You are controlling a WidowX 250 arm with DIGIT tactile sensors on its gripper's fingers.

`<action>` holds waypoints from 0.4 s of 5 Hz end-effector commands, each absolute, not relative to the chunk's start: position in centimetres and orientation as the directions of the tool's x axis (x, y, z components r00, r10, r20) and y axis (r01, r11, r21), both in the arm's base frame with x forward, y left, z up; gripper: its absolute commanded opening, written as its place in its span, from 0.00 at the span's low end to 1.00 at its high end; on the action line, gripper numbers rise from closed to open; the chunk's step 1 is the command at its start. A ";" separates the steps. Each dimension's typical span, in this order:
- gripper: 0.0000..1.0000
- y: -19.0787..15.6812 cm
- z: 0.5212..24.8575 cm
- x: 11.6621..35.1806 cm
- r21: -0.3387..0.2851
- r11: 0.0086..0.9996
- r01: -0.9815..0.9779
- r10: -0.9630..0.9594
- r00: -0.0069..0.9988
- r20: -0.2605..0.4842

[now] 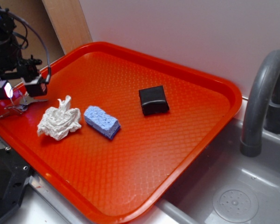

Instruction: Grab the silver keys.

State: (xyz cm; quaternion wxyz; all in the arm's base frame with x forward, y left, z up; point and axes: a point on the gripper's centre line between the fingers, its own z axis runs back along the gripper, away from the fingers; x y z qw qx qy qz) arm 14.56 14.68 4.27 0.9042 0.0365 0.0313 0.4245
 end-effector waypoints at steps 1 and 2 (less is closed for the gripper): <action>0.00 13.8 5.3 13.7 0.097 0.673 -0.733 0.736 0.677 0.016; 0.00 13.8 5.2 13.7 0.097 0.685 -0.722 0.724 0.689 0.018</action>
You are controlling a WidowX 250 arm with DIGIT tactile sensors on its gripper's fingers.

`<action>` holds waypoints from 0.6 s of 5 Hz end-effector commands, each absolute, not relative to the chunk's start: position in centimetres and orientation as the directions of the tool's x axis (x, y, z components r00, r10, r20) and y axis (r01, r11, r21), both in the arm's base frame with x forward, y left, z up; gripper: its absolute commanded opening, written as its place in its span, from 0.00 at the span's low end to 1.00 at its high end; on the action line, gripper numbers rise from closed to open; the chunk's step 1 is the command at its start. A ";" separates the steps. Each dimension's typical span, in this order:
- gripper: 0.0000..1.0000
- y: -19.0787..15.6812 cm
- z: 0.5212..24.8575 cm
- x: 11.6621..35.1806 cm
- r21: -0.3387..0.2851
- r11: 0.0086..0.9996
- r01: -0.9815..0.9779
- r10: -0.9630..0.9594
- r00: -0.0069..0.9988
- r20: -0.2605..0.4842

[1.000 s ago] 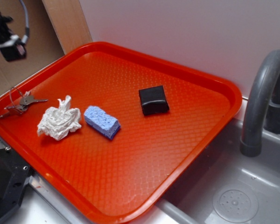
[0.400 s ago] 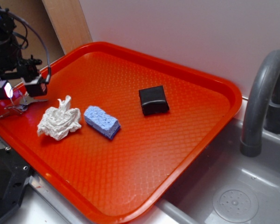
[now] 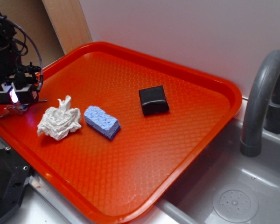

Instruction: Grab the silver keys.

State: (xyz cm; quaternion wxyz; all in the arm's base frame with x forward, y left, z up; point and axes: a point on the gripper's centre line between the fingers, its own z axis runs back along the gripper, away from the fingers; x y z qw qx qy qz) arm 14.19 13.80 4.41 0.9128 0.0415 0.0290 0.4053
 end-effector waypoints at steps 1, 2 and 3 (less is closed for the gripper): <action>0.00 13.6 5.4 13.8 0.095 0.693 -0.715 0.715 0.698 0.032; 0.00 13.2 6.4 14.0 0.077 0.716 -0.694 0.694 0.719 0.029; 0.00 9.2 11.4 13.4 -0.068 0.868 -0.492 0.490 0.871 -0.042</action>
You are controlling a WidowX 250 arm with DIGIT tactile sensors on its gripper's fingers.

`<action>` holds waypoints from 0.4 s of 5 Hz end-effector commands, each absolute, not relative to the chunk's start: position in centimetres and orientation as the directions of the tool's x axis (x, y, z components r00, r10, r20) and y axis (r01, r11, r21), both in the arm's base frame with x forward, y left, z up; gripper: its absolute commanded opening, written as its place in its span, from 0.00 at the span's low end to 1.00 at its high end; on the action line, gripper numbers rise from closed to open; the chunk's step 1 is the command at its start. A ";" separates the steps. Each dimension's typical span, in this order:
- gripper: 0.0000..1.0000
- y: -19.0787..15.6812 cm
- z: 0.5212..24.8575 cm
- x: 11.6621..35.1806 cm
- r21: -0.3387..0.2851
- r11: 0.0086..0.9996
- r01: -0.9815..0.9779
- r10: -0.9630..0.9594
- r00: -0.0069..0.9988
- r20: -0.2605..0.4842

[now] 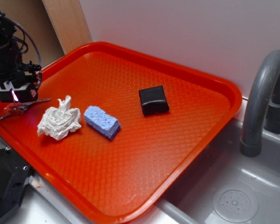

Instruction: Grab the silver keys.

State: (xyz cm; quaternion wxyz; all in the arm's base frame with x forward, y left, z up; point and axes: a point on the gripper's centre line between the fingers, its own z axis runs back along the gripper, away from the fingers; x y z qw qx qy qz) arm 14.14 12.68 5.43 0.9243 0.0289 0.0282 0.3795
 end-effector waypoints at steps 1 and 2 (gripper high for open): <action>0.00 6.1 16.6 14.9 -0.190 0.943 -0.272 0.278 0.961 0.003; 0.00 2.0 21.3 15.9 -0.117 0.993 -0.009 0.035 0.974 0.224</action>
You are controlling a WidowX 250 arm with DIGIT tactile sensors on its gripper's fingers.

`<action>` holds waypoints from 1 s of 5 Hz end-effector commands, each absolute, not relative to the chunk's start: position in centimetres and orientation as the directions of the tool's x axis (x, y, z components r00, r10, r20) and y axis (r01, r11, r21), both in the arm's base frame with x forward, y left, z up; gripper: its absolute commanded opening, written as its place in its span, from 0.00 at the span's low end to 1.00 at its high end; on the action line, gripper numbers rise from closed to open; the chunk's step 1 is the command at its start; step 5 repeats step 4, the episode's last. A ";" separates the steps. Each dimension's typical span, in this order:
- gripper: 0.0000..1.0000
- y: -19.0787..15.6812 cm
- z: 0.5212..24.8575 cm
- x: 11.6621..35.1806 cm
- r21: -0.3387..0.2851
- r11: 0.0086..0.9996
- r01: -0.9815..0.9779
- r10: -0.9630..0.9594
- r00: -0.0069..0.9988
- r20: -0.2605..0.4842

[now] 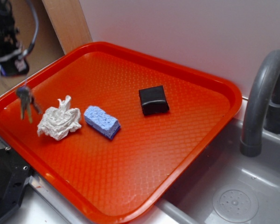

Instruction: Grab the silver keys.

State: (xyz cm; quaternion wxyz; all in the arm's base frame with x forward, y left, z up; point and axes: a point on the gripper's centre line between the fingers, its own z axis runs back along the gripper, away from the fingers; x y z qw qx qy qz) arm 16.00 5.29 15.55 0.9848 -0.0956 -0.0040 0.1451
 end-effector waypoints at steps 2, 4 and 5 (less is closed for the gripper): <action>0.00 0.1 31.1 18.3 -0.079 0.997 0.008 0.011 0.971 0.240; 0.00 0.2 31.9 19.4 -0.060 0.998 -0.033 0.043 0.984 0.170; 0.00 0.2 31.9 19.4 -0.060 0.998 -0.033 0.043 0.984 0.170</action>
